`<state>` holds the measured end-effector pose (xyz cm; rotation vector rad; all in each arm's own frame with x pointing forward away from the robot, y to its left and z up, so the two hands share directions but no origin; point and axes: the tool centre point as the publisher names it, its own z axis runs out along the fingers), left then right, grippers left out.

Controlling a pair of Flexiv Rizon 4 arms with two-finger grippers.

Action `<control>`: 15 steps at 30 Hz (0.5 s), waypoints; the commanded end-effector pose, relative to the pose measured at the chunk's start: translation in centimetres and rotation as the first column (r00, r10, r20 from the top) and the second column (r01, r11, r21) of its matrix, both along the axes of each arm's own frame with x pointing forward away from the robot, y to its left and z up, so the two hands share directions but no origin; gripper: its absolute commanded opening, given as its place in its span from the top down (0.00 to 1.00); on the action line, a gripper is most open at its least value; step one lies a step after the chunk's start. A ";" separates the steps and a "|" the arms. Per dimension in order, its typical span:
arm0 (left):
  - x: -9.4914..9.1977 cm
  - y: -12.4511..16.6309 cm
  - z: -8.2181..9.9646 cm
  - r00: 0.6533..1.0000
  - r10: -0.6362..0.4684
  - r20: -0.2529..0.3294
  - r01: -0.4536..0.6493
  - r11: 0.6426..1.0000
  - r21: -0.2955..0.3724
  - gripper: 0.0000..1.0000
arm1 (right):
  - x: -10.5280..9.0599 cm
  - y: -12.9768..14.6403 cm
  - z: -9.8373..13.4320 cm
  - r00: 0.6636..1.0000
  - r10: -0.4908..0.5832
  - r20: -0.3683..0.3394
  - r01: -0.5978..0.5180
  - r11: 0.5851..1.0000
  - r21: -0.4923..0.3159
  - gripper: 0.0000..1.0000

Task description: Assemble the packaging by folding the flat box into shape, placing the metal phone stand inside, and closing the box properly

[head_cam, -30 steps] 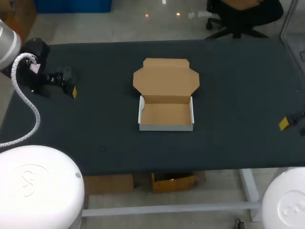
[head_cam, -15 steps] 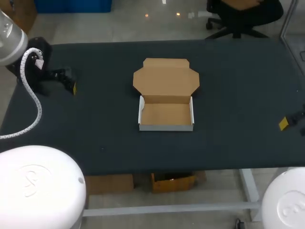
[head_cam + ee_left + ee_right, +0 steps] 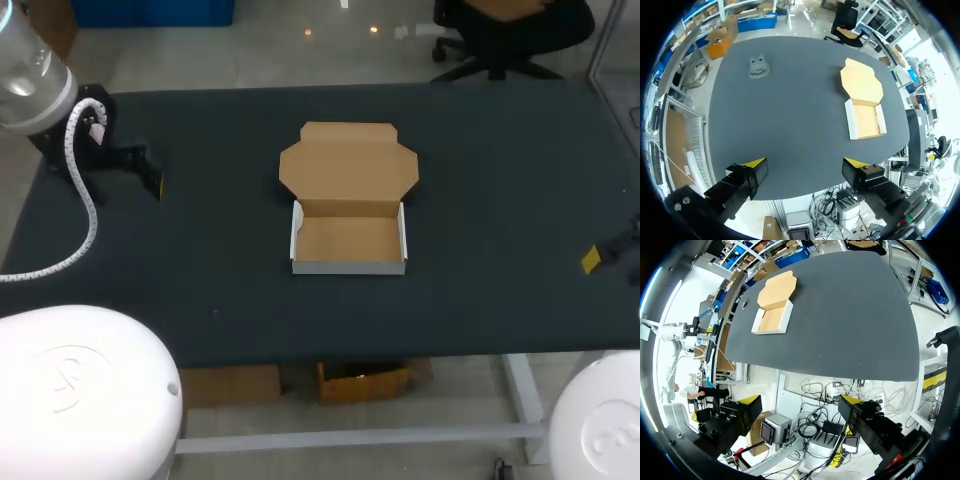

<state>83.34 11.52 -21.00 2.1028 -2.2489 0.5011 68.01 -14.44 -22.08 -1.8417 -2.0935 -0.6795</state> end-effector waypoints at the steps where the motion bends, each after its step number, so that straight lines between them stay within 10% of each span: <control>1: 1.4 0.2 -1.0 0.999 0.018 -0.036 -0.018 1.000 0.014 0.00 | 0.4 0.0 -0.2 1.000 0.001 -0.009 -0.001 1.000 0.002 0.00; 15: 4.2 2.0 -5.1 0.983 0.132 -0.129 -0.127 0.991 0.050 0.00 | 0.4 0.1 -0.2 1.000 0.001 -0.012 -0.001 1.000 0.001 0.00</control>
